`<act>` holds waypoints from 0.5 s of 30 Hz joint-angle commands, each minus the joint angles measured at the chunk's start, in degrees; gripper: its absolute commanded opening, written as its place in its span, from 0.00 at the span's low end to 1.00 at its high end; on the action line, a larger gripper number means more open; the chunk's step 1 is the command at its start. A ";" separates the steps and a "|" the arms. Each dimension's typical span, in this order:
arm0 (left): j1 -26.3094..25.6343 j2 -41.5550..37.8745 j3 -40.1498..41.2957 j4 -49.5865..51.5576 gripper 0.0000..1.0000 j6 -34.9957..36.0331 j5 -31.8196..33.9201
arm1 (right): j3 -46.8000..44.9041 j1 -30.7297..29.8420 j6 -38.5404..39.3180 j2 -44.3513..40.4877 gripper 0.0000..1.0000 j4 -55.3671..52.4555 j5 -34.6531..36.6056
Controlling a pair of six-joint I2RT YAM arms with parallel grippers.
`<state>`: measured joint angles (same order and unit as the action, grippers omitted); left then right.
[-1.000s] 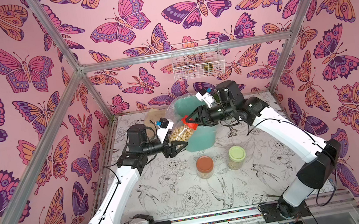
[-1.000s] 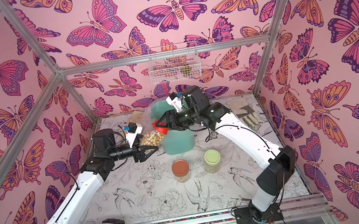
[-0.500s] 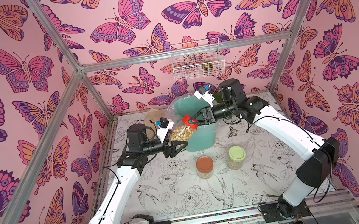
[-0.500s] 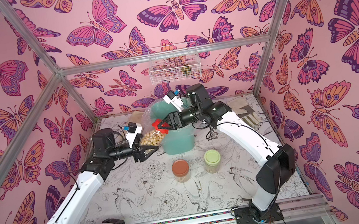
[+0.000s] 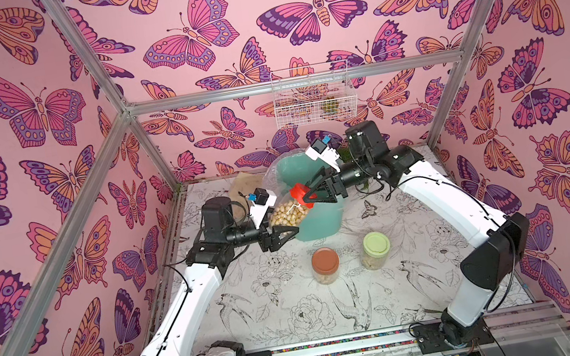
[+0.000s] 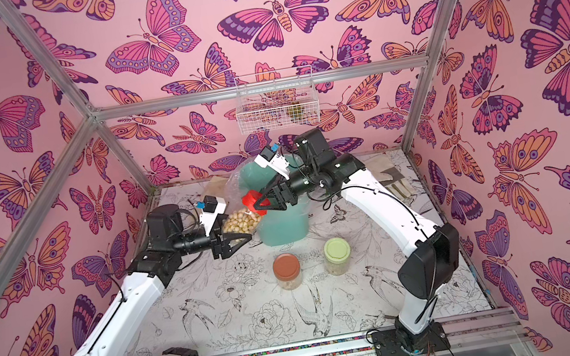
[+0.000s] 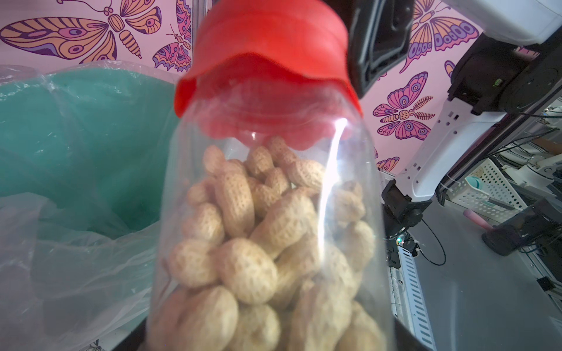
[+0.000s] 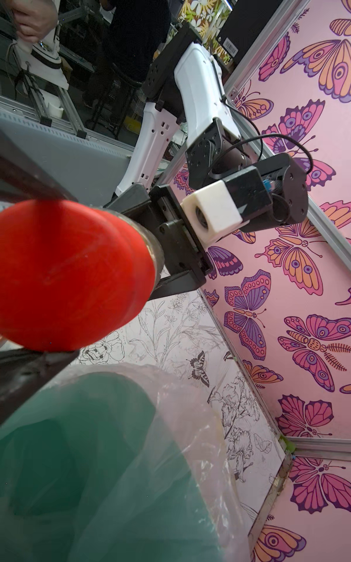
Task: Empty moldy peanuts from jars
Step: Unscrew the lid from the jar.
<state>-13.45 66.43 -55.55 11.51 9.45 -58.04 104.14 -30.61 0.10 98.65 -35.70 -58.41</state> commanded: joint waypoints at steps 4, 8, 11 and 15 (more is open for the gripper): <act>0.31 -0.21 -0.35 1.75 0.00 -0.49 1.22 | 1.66 -0.13 -5.62 -0.32 0.99 2.99 -1.35; 0.34 -0.25 -0.52 1.61 0.00 -0.49 1.35 | 1.05 -0.15 -9.22 -0.94 0.99 3.77 1.04; 0.36 -0.47 -0.34 1.59 0.00 -0.49 1.61 | 0.84 -0.08 -14.23 -1.74 0.99 4.10 6.29; 0.32 -0.69 -0.17 1.51 0.00 -0.32 2.22 | 0.03 -0.11 -23.90 -3.44 0.99 2.63 17.96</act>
<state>-13.45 66.48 -55.55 13.56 9.32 -55.61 104.20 -30.63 -15.59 97.93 -32.53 -49.47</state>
